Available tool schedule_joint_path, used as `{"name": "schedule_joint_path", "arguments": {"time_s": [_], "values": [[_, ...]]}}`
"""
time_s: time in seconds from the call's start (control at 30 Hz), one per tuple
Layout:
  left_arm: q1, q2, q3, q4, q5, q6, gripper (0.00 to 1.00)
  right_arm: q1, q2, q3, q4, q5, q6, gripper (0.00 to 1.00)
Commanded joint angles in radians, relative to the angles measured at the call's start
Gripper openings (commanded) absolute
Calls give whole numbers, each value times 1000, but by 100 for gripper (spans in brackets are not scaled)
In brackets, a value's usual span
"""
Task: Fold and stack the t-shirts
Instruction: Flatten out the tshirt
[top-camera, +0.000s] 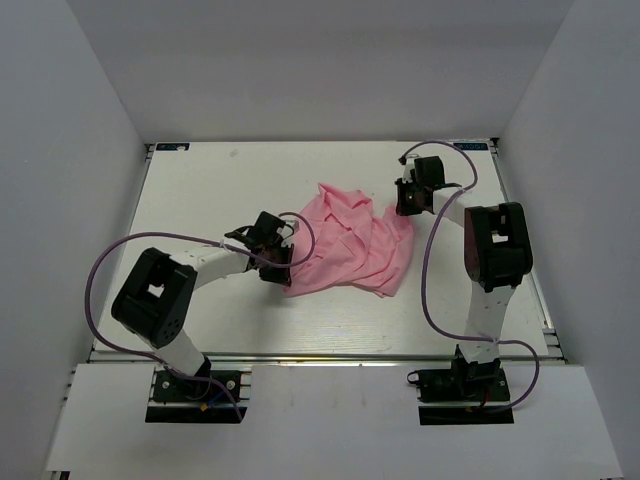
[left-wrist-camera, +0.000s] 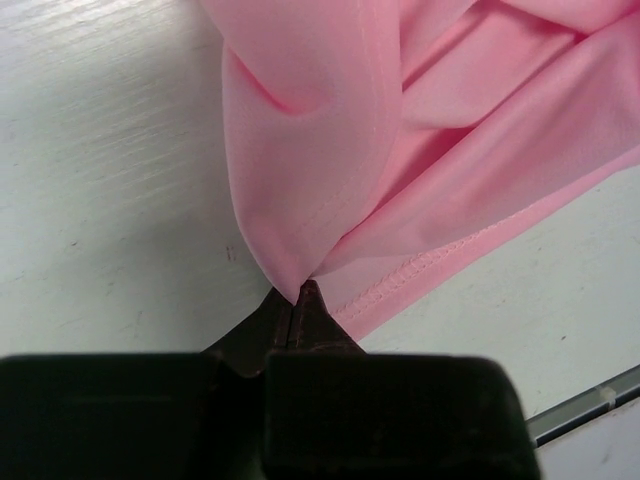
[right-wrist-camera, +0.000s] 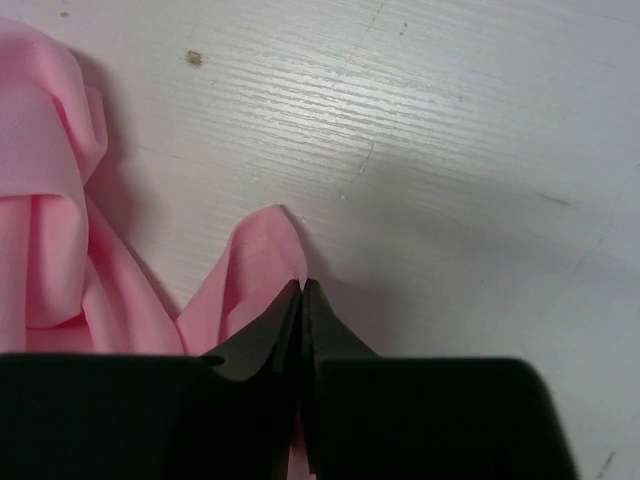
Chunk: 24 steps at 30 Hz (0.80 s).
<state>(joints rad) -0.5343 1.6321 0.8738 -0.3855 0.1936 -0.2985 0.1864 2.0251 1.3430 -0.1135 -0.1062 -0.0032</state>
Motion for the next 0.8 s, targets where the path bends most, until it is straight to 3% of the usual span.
{"name": "schedule_joint_path", "arguments": {"time_s": [0.0,0.17,0.57,0.77], "values": [[-6,-69,14,-10,-49,-25,0,5,-25,19,5,10,24,3],[-6,-144,60,-1,-62,-25,0,2,-101,10,17,-3,35,0],[16,-396,266,-3,-131,-34,0,-4,-460,-47,18,102,130,0],[16,-491,393,-67,-229,-45,0,-4,-647,-35,-37,364,201,0]]}}
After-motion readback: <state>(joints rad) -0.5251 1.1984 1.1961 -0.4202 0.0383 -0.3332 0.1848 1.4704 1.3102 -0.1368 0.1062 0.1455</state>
